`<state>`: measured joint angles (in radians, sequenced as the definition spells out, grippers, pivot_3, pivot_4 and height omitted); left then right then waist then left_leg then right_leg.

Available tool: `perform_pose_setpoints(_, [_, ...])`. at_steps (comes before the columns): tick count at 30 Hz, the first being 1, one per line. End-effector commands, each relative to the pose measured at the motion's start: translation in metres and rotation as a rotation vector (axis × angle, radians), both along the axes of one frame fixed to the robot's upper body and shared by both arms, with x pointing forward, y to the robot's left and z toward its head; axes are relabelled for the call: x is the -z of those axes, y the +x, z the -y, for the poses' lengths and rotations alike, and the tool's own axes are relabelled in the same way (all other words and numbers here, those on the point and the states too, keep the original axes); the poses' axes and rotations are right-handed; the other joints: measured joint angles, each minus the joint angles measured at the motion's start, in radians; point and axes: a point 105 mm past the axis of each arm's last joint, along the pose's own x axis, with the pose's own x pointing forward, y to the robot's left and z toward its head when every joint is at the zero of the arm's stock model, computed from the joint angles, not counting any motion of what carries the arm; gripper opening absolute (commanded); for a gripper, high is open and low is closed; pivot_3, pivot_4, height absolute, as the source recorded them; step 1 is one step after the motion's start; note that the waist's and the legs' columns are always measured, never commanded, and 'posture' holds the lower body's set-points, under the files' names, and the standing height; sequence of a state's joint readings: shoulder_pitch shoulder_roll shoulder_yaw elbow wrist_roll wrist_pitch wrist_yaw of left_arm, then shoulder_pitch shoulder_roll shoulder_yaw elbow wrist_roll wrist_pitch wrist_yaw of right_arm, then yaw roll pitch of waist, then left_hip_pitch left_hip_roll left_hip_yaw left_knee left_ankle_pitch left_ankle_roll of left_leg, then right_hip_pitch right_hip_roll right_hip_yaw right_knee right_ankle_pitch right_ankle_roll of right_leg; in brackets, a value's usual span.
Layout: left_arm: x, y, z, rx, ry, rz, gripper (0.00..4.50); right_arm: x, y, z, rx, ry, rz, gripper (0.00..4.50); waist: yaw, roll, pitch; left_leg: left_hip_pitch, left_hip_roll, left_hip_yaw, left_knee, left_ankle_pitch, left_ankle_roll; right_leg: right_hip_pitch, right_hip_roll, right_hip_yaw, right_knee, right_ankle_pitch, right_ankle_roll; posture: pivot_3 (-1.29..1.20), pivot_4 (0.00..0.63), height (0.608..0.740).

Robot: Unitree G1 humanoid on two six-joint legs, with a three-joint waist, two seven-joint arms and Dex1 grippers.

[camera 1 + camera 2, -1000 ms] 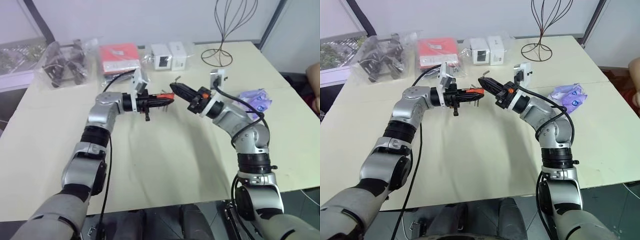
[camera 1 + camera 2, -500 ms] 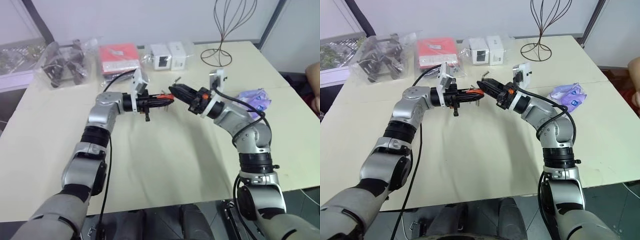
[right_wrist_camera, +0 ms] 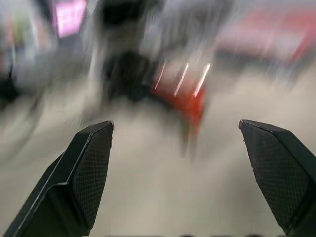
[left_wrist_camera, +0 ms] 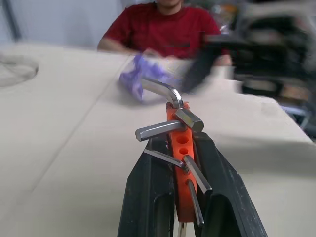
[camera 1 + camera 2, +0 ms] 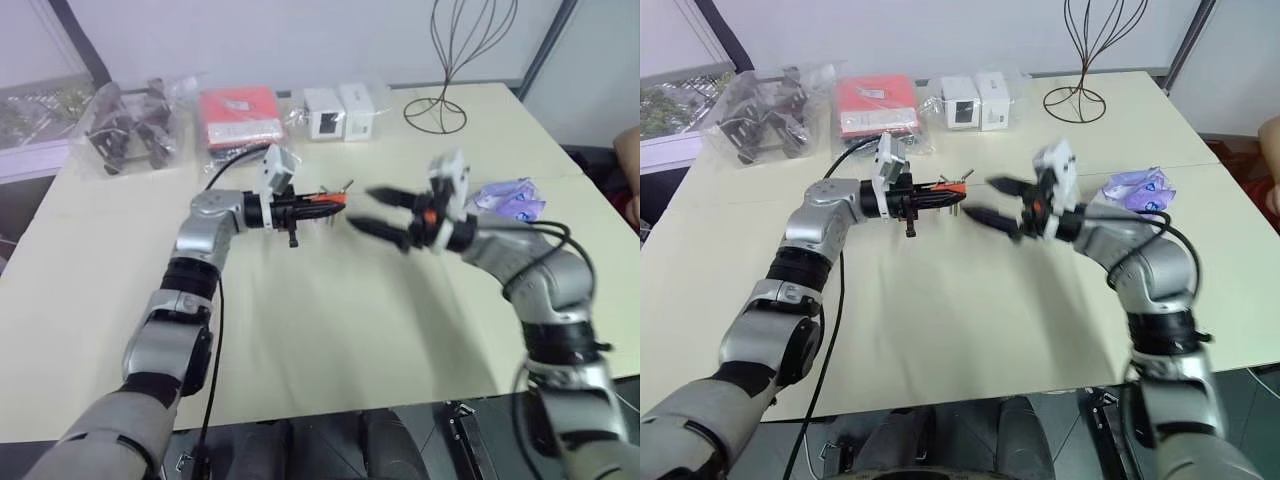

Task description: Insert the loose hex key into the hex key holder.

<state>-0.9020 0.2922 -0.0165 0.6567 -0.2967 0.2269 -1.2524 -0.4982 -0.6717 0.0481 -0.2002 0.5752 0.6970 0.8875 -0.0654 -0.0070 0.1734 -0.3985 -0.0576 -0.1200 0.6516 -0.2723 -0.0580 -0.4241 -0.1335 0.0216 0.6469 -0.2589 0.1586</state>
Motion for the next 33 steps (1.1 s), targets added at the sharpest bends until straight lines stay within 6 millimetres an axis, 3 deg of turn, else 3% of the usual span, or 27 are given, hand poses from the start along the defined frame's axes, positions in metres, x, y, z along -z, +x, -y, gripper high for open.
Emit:
perform_pose_setpoints(1, [0.008,-0.002,-0.008,-0.060,-0.035,-0.119,0.00,-0.004,-0.007,0.013,-0.018,-0.191,0.138,4.22,-0.003,0.000,0.000,0.000,0.000,0.000,0.001,-0.001,0.001,0.000,0.000,0.000,0.000,0.000,0.000,0.00,0.150,0.740])
perform_pose_setpoints(4, [0.026,-0.010,-0.017,-0.096,-0.021,-0.249,0.00,0.000,-0.005,0.028,-0.001,-0.323,0.202,4.22,-0.004,0.000,0.000,0.001,0.000,0.000,0.001,-0.001,0.001,0.000,0.000,0.000,0.000,0.000,0.000,0.00,0.150,0.740])
perform_pose_setpoints(7, [0.038,-0.006,-0.027,-0.205,-0.046,-0.403,0.00,-0.004,-0.005,0.032,0.002,-0.315,0.215,4.22,0.000,0.000,0.000,0.001,0.000,0.000,0.001,0.000,0.000,0.000,0.000,0.000,0.000,0.000,0.000,0.00,0.150,0.740])
perform_pose_setpoints(9, [0.058,-0.001,-0.036,-0.308,-0.026,-0.548,0.00,-0.003,-0.005,0.033,0.005,-0.316,0.218,4.22,0.006,0.000,0.000,0.000,0.000,0.000,0.002,0.000,0.000,0.000,0.000,0.000,0.000,0.000,0.000,0.00,0.150,0.740])
perform_pose_setpoints(13, [0.073,0.001,-0.043,-0.394,-0.069,-0.714,1.71,-0.002,-0.002,0.033,0.017,-0.310,0.222,4.29,0.023,-0.001,0.000,0.000,0.000,0.000,0.004,0.000,0.000,0.001,0.000,0.000,0.000,0.000,0.000,0.00,0.150,0.740])
perform_pose_setpoints(18, [0.078,0.007,-0.053,-0.522,-0.063,-0.738,4.21,-0.001,0.000,0.031,0.015,-0.289,0.214,4.29,0.029,-0.001,0.000,0.005,0.000,0.000,0.007,0.000,0.000,0.007,0.000,0.000,0.000,0.000,0.000,0.00,0.150,0.740])
perform_pose_setpoints(19, [0.079,0.011,-0.061,-0.595,-0.027,-0.718,4.43,0.000,0.001,0.031,0.017,-0.288,0.209,4.29,0.030,-0.001,0.000,0.008,0.000,0.000,0.006,-0.001,0.001,0.011,0.000,0.000,-0.001,0.000,0.000,0.00,0.150,0.740])
perform_pose_setpoints(22, [0.083,0.009,-0.081,-0.696,0.128,-0.595,4.43,0.002,0.000,0.033,0.019,-0.294,0.203,4.29,0.021,-0.001,0.000,0.013,0.001,0.000,0.006,-0.003,0.005,0.016,0.000,0.000,-0.002,0.000,0.000,0.00,0.150,0.740])
perform_pose_setpoints(25, [0.066,-0.001,-0.095,-0.723,0.226,-0.363,4.43,0.004,-0.002,0.038,0.028,-0.295,0.193,4.29,0.011,-0.001,-0.001,0.016,0.001,0.002,0.001,-0.003,0.004,0.015,0.000,0.002,-0.002,0.000,0.000,0.00,0.150,0.740])
perform_pose_setpoints(30, [-0.002,-0.018,-0.083,-0.688,0.038,-0.077,4.43,0.003,0.001,0.044,0.078,-0.258,0.190,4.29,0.039,-0.003,0.000,0.011,0.002,0.002,-0.001,0.000,0.000,0.011,0.000,0.003,-0.006,0.000,0.000,0.00,0.150,0.740])
perform_pose_setpoints(33, [-0.022,-0.027,-0.080,-0.699,-0.024,0.037,4.43,-0.004,0.007,0.042,0.131,-0.185,0.216,4.29,0.058,-0.003,0.000,0.007,0.001,0.002,0.002,0.000,-0.001,0.011,0.000,0.002,-0.009,0.000,0.000,0.00,0.150,0.740])
